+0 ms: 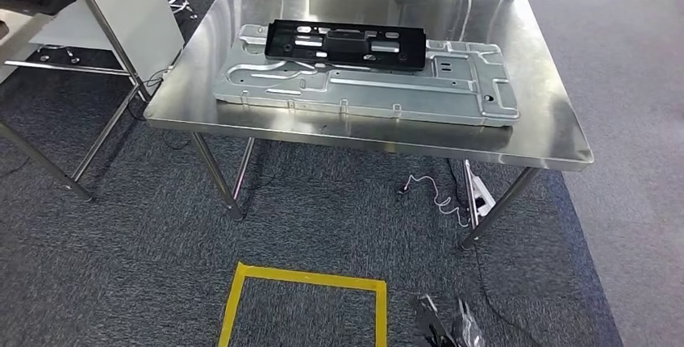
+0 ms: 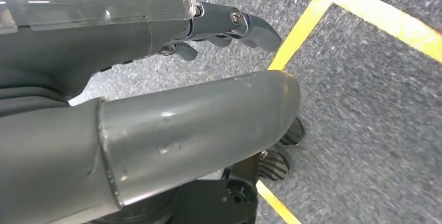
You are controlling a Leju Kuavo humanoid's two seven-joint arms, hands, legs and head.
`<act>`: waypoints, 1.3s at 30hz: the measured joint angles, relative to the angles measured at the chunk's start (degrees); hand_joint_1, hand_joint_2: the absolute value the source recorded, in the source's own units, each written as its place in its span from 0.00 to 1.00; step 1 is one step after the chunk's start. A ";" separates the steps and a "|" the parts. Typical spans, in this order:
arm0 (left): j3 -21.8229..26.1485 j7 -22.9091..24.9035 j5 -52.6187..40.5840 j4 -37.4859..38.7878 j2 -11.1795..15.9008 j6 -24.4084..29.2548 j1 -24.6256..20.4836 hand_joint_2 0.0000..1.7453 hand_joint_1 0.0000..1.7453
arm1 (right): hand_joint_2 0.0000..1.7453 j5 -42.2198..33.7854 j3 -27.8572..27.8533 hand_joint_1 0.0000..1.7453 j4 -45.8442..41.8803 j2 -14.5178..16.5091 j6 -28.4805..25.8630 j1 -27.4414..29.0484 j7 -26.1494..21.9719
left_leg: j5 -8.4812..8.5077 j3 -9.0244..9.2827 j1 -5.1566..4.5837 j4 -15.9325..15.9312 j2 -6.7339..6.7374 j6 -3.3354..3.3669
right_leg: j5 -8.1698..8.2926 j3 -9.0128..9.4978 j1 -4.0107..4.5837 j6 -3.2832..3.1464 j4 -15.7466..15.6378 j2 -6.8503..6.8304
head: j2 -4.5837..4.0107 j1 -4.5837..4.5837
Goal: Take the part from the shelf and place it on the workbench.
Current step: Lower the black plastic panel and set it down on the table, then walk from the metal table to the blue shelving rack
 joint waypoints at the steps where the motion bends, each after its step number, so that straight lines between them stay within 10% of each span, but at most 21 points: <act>1: 0.00 0.07 0.00 -0.01 0.02 0.01 -0.03 0.00 0.00 | 0.00 -0.31 -0.44 0.00 1.16 -0.22 1.04 0.26 1.05 | 0.16 -0.19 0.07 -0.05 -0.48 -0.29 | 0.10 0.12 0.09 -0.02 -0.39 -0.28 | 0.00 -0.01; 4: -0.01 0.31 -0.15 -0.05 0.18 0.05 0.04 0.00 0.00 | 0.00 -1.79 -1.92 0.00 3.93 -0.46 6.18 0.85 6.33 | -0.94 -1.02 -0.09 1.31 0.54 -1.16 | 0.75 0.85 -0.64 0.00 -2.06 -2.04 | 0.00 -0.08; 8: -0.05 0.51 -0.40 -0.07 0.15 0.08 -0.40 0.00 0.00 | 0.00 -2.11 -3.65 0.00 6.44 -0.73 11.63 2.29 15.48 | -7.12 -6.88 0.79 13.58 3.81 -2.69 | 0.96 0.98 -0.89 -0.06 -2.56 -5.13 | 0.00 -0.26; 10: -0.07 0.66 -0.42 -0.07 0.22 0.10 -0.29 0.00 0.00 | 0.00 -2.29 -4.31 0.00 7.18 -0.80 13.23 2.65 18.14 | -6.22 -7.06 1.39 14.27 4.24 -3.40 | 0.83 0.76 -1.08 0.14 -2.24 -6.46 | 0.00 -0.26; 12: -0.07 0.78 -0.45 -0.08 0.31 0.13 -0.29 0.00 0.00 | 0.00 -2.65 -4.97 0.00 7.66 -0.84 14.65 2.67 20.19 | -2.70 -3.22 1.79 7.17 5.77 -3.94 | 0.50 0.61 -1.31 0.69 -1.56 -7.58 | 0.00 -0.26; 15: -0.22 0.94 -0.56 -0.09 0.34 0.16 -0.64 0.00 0.00 | 0.00 -3.80 -6.23 0.00 8.00 -1.04 16.71 2.67 21.93 | -0.94 0.12 1.45 0.37 7.62 -3.22 | -0.04 0.51 -1.12 1.90 -0.59 -8.91 | 0.00 -0.25; 17: -0.42 1.16 -0.66 -0.09 0.39 0.23 -0.61 0.00 0.00 | 0.00 -4.63 -7.23 0.00 8.08 -1.09 17.89 2.61 22.03 | -0.70 -0.20 1.22 0.37 6.55 -2.13 | 0.02 0.64 -1.13 2.63 -0.61 -9.63 | 0.00 -0.22; 21: -0.69 1.51 -0.92 -0.09 0.40 0.35 -0.61 0.00 0.00 | 0.00 -5.13 -8.40 0.00 8.11 -1.10 18.46 2.76 20.42 | 0.49 -0.53 1.41 -0.19 4.76 -0.44 | -4.61 -1.64 -1.66 3.69 5.23 -5.49 | 0.00 -0.20; 23: -0.90 1.54 -1.08 -0.09 0.40 0.36 -0.74 0.00 0.00 | 0.00 -5.41 -8.95 0.00 8.14 -1.16 18.64 2.95 19.05 | 0.79 -1.07 1.23 -0.10 3.71 -0.09 | -8.27 -4.77 -1.62 3.63 12.48 -4.12 | 0.00 -0.20; 25: -1.02 1.56 -1.34 -0.09 0.40 0.38 -0.75 0.00 0.00 | 0.00 -5.52 -9.26 0.00 8.17 -1.20 19.08 3.05 17.88 | 0.95 -1.44 1.04 0.12 2.32 -0.07 | -8.15 -5.58 -1.59 3.37 14.73 -3.85 | 0.00 -0.21; 29: -1.35 1.64 -1.68 -0.09 0.18 0.45 -0.96 0.00 0.00 | 0.00 -5.54 -9.46 0.00 8.19 -1.27 19.53 3.09 16.93 | 1.23 -1.77 0.87 0.50 -0.57 -0.67 | -1.85 0.98 -1.53 2.28 1.65 -0.12 | 0.00 -0.21; 32: -1.56 1.65 -1.70 -0.10 0.04 0.49 -1.09 0.00 0.00 | 0.00 -5.53 -9.72 0.00 8.20 -1.30 19.53 2.90 16.92 | 1.83 -2.38 1.13 0.34 -2.38 -1.90 | -1.37 1.76 -1.30 2.00 -0.56 -0.02 | 0.00 -0.22; 35: -1.66 1.69 -1.70 -0.10 0.10 0.51 -1.02 0.00 0.00 | 0.00 -5.54 -9.76 0.00 8.20 -1.21 19.55 2.79 16.92 | 0.27 -3.70 0.95 2.78 0.31 -2.59 | -0.60 2.10 -1.55 1.01 -1.66 -2.45 | 0.00 -0.27; 39: -1.96 1.74 -1.74 -0.10 0.05 0.51 -1.19 0.00 0.00 | 0.00 -5.53 -9.82 0.00 8.24 -1.18 19.87 3.15 16.68 | -5.98 -9.03 1.27 15.18 3.95 -3.34 | -0.45 1.82 -1.24 0.51 -1.79 -5.86 | 0.00 -0.32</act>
